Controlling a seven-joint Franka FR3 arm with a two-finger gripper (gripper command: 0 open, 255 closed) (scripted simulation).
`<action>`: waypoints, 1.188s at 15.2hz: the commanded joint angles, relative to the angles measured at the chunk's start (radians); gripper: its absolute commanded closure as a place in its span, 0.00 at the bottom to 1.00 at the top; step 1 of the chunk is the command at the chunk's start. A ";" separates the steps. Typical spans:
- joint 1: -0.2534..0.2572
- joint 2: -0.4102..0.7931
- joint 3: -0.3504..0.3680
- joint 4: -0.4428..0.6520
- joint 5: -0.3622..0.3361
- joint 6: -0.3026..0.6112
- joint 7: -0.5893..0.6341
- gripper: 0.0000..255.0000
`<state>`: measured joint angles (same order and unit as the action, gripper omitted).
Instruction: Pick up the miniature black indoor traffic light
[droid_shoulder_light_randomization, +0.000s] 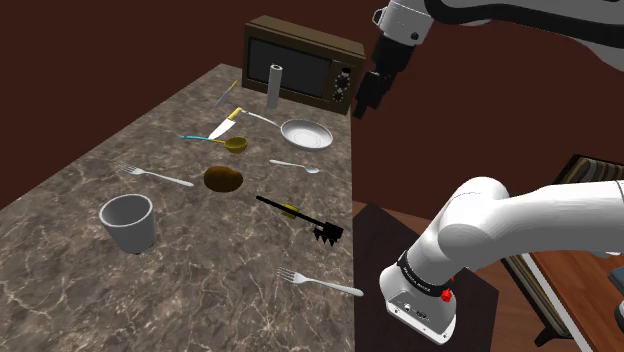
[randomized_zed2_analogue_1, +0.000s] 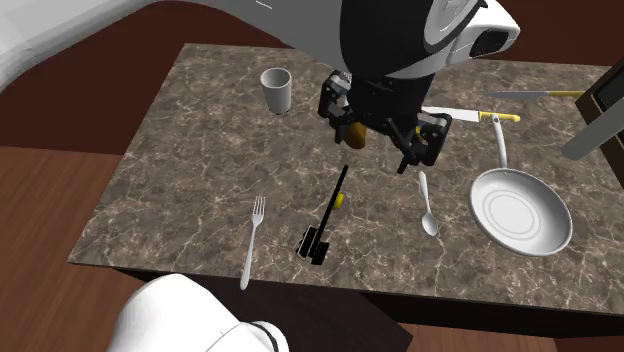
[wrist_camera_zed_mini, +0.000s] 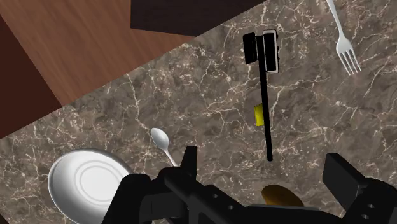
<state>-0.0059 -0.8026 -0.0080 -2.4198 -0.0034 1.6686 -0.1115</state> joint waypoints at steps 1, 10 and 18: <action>0.000 0.000 0.000 0.000 0.000 0.000 0.000 0.00; 0.037 0.147 0.036 -0.184 0.014 0.285 -0.005 0.00; 0.068 0.383 0.072 -0.268 0.021 0.565 -0.005 0.00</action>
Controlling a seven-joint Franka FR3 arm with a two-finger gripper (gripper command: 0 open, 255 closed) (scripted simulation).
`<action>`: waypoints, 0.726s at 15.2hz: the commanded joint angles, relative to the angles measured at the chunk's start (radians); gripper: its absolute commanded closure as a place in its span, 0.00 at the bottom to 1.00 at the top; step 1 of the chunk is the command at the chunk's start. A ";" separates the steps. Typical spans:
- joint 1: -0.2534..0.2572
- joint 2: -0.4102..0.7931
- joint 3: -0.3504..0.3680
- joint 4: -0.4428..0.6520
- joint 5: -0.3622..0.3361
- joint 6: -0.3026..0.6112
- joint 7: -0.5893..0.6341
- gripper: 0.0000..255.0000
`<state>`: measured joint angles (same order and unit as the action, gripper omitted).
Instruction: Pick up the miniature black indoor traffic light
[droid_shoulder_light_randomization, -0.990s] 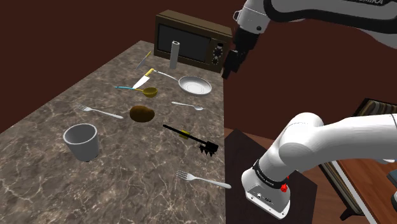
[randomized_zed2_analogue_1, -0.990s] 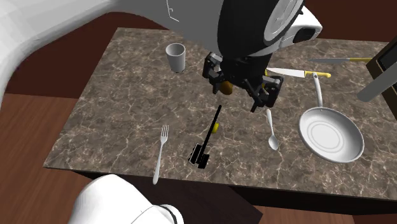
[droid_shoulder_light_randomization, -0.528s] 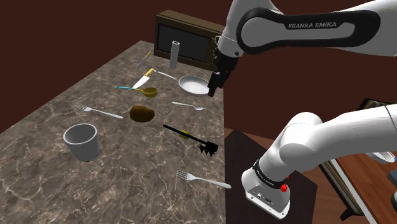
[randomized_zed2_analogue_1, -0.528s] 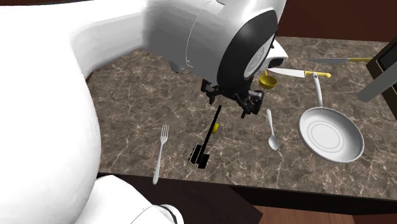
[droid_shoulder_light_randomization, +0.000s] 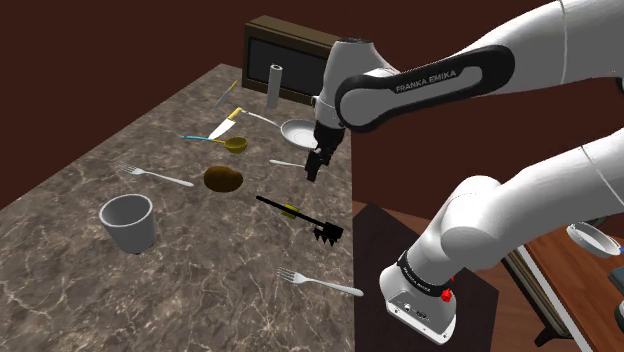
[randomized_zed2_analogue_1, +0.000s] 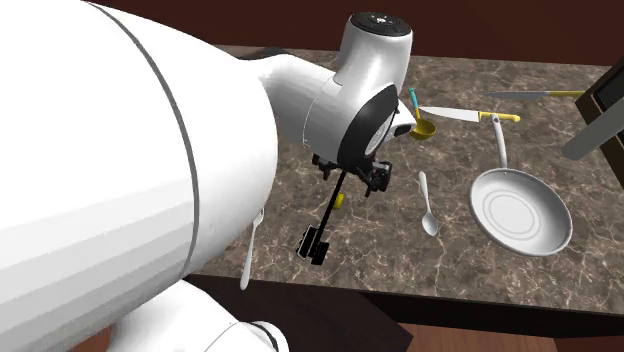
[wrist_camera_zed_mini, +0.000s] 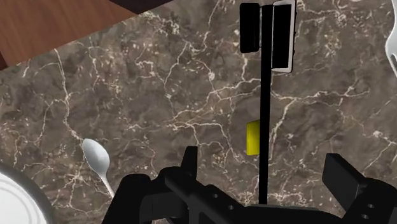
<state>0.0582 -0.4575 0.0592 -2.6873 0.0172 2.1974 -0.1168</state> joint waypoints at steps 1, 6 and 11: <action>0.007 0.074 0.010 -0.005 0.000 0.071 0.001 0.00; 0.018 0.273 0.034 -0.006 -0.014 0.245 0.012 0.00; 0.024 0.457 0.050 0.017 -0.047 0.385 0.036 0.00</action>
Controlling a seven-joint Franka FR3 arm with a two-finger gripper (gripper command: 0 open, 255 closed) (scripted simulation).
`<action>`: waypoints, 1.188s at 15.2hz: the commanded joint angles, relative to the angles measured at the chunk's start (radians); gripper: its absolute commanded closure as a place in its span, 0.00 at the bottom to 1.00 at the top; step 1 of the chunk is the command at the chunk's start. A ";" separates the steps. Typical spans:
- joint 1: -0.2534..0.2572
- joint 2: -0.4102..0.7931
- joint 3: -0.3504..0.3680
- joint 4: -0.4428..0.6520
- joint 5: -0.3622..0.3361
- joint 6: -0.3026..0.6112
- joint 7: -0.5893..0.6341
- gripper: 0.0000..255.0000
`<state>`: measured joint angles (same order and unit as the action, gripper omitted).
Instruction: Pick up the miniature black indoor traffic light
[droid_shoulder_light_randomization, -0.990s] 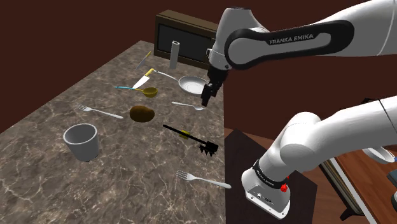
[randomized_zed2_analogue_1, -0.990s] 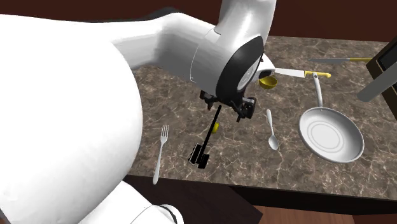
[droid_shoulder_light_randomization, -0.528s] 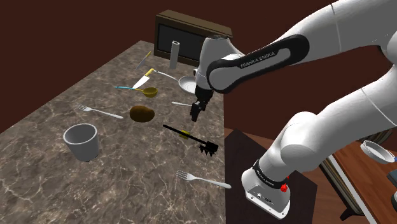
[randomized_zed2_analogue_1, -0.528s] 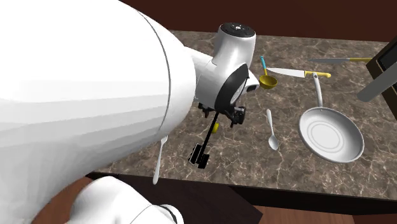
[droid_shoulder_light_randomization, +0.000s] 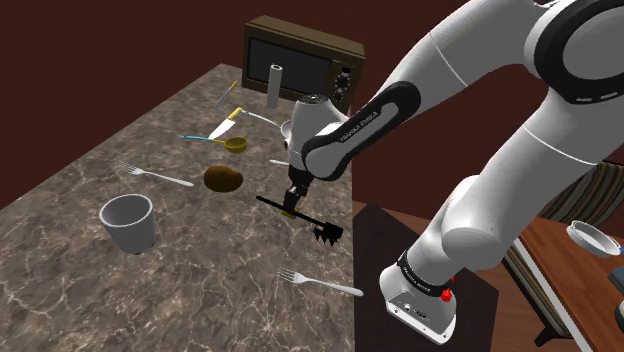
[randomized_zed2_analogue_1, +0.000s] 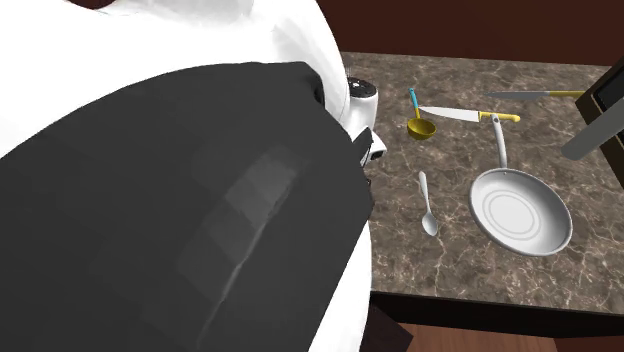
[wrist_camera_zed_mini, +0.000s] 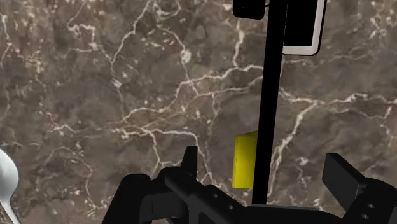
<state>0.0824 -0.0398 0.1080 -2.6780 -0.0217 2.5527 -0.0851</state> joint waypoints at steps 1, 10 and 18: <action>-0.001 0.055 0.000 0.007 -0.013 0.046 0.008 0.00; 0.000 0.149 -0.005 0.010 -0.041 0.135 0.031 1.00; -0.001 0.146 -0.005 0.010 -0.041 0.134 0.029 1.00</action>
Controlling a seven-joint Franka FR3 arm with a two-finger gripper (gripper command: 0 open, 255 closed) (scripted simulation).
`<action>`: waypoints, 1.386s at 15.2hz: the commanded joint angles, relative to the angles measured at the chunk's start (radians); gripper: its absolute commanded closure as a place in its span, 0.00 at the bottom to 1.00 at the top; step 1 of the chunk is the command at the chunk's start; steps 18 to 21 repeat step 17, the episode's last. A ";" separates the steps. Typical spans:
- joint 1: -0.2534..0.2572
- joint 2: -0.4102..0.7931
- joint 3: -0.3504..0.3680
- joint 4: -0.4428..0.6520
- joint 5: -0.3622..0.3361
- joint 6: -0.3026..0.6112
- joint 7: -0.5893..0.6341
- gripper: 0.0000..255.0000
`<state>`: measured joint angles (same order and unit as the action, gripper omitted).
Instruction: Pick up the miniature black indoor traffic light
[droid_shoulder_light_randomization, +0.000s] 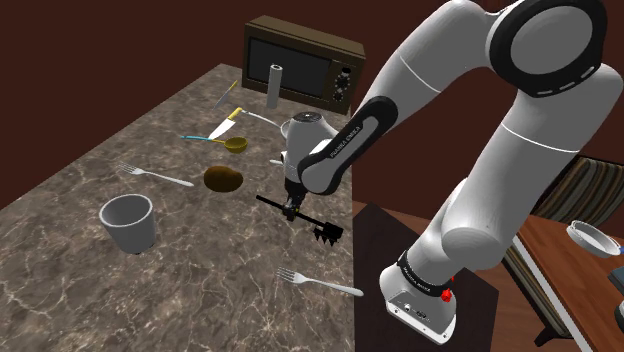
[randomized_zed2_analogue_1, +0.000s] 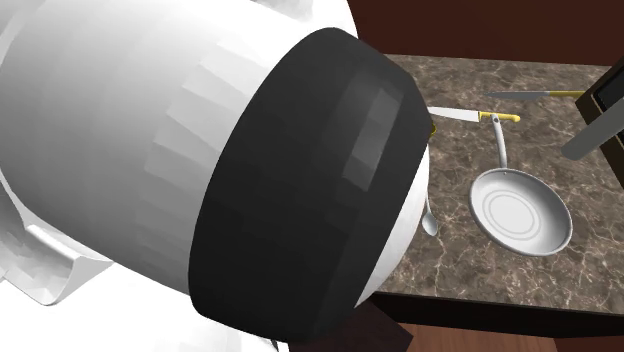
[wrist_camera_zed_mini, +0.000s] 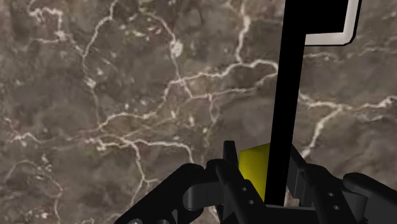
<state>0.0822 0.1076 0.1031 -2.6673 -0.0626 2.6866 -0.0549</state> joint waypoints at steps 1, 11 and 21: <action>-0.001 -0.018 0.001 -0.002 0.006 -0.016 -0.006 1.00; 0.001 -0.175 0.007 0.002 0.048 -0.176 -0.038 1.00; 0.003 -0.234 0.006 0.012 0.060 -0.243 -0.047 1.00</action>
